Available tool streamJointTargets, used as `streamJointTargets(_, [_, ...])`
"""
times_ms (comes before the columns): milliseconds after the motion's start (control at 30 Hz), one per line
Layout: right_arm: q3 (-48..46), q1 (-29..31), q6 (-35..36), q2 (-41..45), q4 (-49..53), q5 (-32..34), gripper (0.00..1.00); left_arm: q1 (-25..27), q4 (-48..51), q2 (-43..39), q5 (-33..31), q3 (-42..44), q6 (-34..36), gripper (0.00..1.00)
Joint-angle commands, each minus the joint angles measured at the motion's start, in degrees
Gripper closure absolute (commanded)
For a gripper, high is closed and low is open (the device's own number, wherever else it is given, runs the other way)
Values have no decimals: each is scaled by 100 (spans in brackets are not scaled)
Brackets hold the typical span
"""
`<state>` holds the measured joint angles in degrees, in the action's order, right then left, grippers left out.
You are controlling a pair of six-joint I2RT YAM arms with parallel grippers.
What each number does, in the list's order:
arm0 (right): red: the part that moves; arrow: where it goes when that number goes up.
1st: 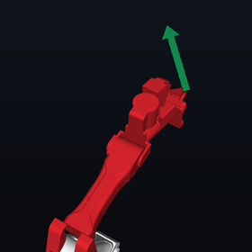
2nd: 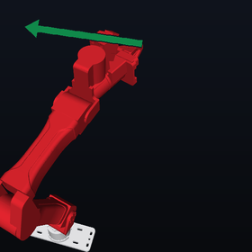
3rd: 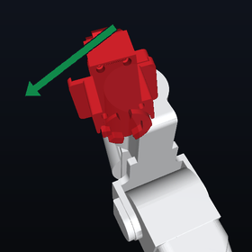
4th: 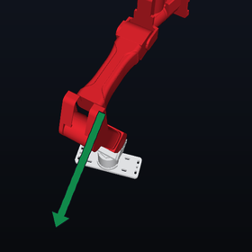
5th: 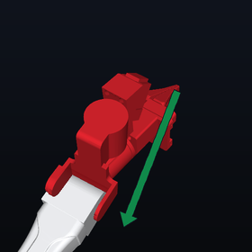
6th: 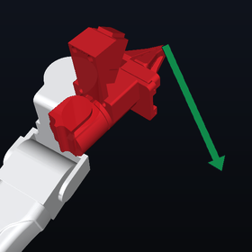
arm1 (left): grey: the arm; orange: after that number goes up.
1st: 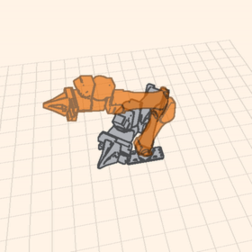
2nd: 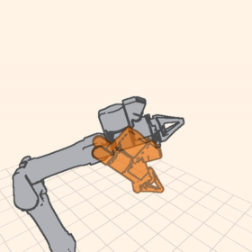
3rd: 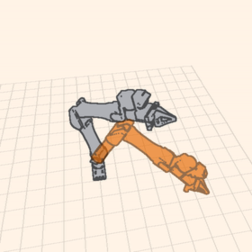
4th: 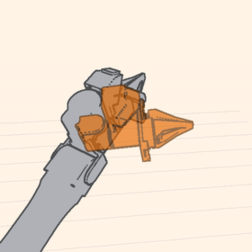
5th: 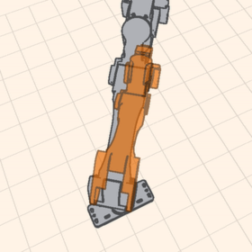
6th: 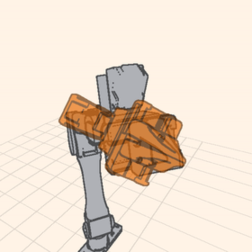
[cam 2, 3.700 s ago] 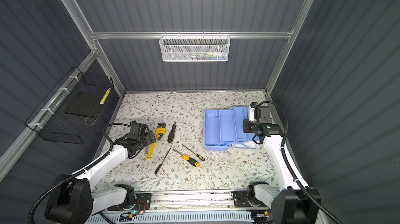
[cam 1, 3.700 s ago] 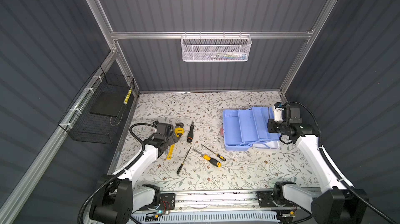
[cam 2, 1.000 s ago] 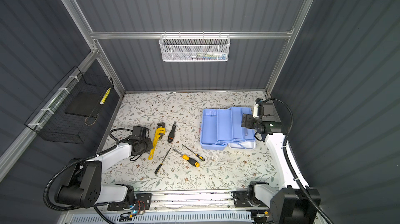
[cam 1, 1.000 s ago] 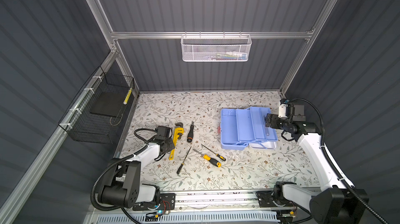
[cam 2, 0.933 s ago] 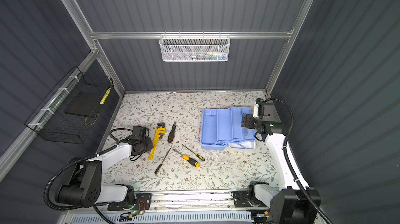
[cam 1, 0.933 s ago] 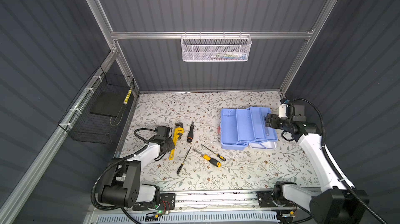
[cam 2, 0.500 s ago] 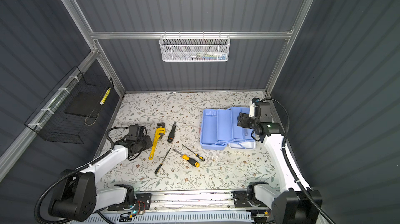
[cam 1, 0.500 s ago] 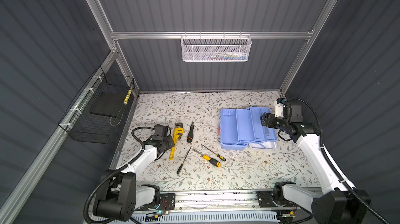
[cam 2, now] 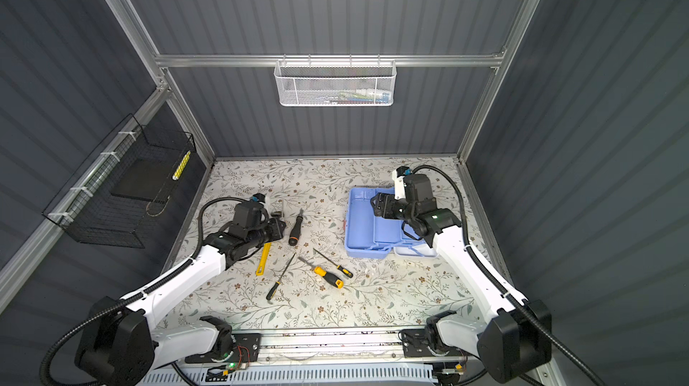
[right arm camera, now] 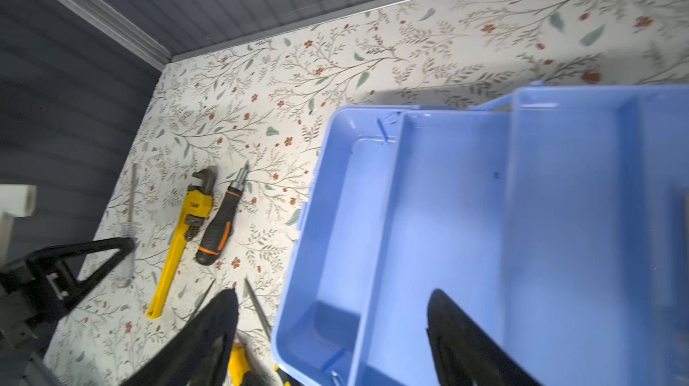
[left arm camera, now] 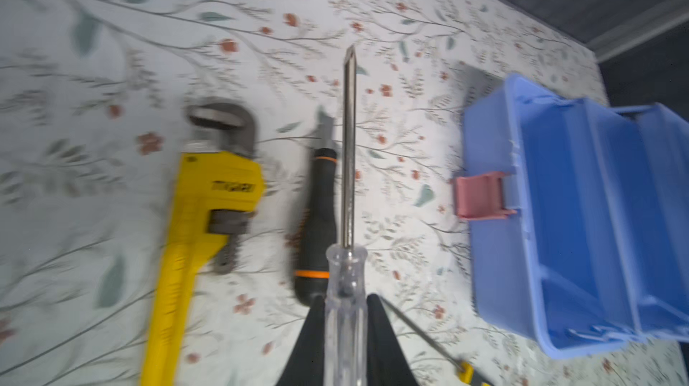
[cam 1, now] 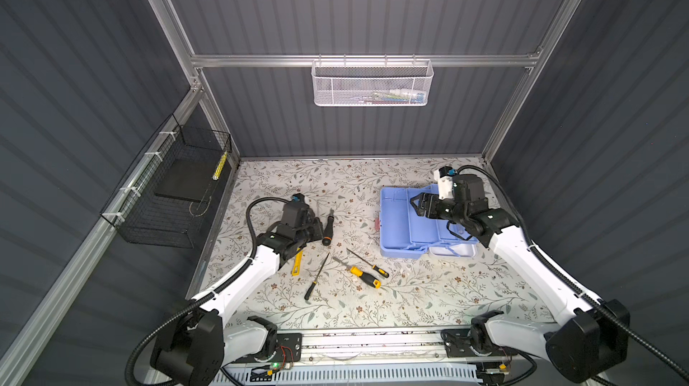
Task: Pack the tool kit
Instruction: 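Carry the small clear screwdriver toward the box with left while right withdraws, then pass the clear screwdriver from the left gripper into the right gripper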
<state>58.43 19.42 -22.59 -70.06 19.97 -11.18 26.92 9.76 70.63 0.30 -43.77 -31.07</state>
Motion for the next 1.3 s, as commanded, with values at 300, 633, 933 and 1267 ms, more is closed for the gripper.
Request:
streamJointTargets(300, [-456,873,-1302,-651,-1491,-388,29,1602,-1422,1505,647,-1174,16,98])
streamJointTargets(633, [-576,944,-1686,-734,-1925,-410,49,1936,-1861,2091,801,-1533,-237,98])
streamJointTargets(933, [-499,955,-1696,-790,-1664,-215,59,2065,-2052,2301,845,-1738,-334,98])
streamJointTargets(1267, [-447,950,-1740,-913,-1671,-118,68,2218,-2169,2381,981,-1809,-416,98])
